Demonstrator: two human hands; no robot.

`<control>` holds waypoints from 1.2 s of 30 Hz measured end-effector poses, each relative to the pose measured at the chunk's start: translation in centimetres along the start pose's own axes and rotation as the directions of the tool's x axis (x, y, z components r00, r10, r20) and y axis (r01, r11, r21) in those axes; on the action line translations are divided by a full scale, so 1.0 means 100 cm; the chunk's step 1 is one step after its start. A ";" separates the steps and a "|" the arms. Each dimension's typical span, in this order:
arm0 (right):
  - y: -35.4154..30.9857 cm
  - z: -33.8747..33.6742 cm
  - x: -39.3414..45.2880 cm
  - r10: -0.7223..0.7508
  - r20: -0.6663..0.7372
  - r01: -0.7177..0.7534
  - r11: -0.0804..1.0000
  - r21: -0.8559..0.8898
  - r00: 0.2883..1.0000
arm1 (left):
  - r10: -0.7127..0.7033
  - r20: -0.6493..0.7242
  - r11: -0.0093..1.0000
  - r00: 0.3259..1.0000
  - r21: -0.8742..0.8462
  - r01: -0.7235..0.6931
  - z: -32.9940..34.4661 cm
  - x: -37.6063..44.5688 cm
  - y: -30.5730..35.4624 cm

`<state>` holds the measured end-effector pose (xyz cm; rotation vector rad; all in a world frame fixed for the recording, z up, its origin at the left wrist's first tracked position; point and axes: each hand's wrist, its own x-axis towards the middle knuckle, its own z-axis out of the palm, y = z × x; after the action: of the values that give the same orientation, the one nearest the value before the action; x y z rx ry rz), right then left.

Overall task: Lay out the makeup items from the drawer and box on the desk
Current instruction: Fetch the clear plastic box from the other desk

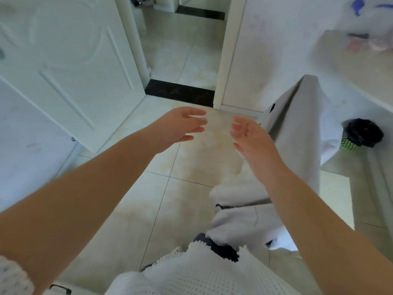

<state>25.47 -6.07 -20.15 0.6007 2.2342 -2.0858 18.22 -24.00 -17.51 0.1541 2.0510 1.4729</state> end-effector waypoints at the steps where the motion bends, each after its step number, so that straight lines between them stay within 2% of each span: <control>1: 0.000 0.008 0.011 0.021 0.004 -0.021 1.000 0.010 1.000 | -0.011 -0.004 1.000 1.000 0.000 0.011 -0.010 0.007 -0.003; 7: -0.002 0.032 0.101 0.067 -0.012 -0.066 0.998 0.022 0.998 | -0.043 0.002 0.999 0.999 -0.003 0.043 -0.057 0.081 -0.002; 12: -0.010 0.043 0.205 0.092 -0.080 -0.087 0.994 0.068 0.992 | -0.066 0.023 0.998 0.998 0.006 0.066 -0.084 0.180 0.021; 18: -0.052 0.007 0.326 0.116 -0.218 -0.085 0.986 0.145 0.969 | -0.071 0.070 0.997 0.995 -0.011 0.072 -0.098 0.307 0.088; 22: -0.070 -0.034 0.376 0.132 -0.327 -0.062 0.975 0.216 0.936 | -0.072 0.198 0.997 0.978 0.008 0.072 -0.086 0.384 0.131; 26: -0.083 -0.081 0.417 0.159 -0.460 -0.045 0.968 0.247 0.873 | -0.050 0.322 0.999 0.945 0.031 0.042 -0.059 0.464 0.173; 28: -0.089 -0.109 0.448 0.180 -0.554 -0.035 0.965 0.262 0.813 | -0.032 0.419 0.998 0.907 0.068 0.004 -0.038 0.516 0.199; 29: -0.091 -0.112 0.452 0.192 -0.558 -0.041 0.962 0.272 0.807 | -0.028 0.430 0.998 0.903 0.063 0.000 -0.036 0.523 0.201; 36: -0.114 -0.177 0.527 0.270 -0.768 0.005 0.942 0.334 0.581 | -0.007 0.654 0.978 0.757 0.163 -0.131 0.016 0.659 0.281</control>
<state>-22.44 24.33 -22.02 2.0563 2.0202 -2.3693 -41.27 15.91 -19.15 0.7243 1.6015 1.0287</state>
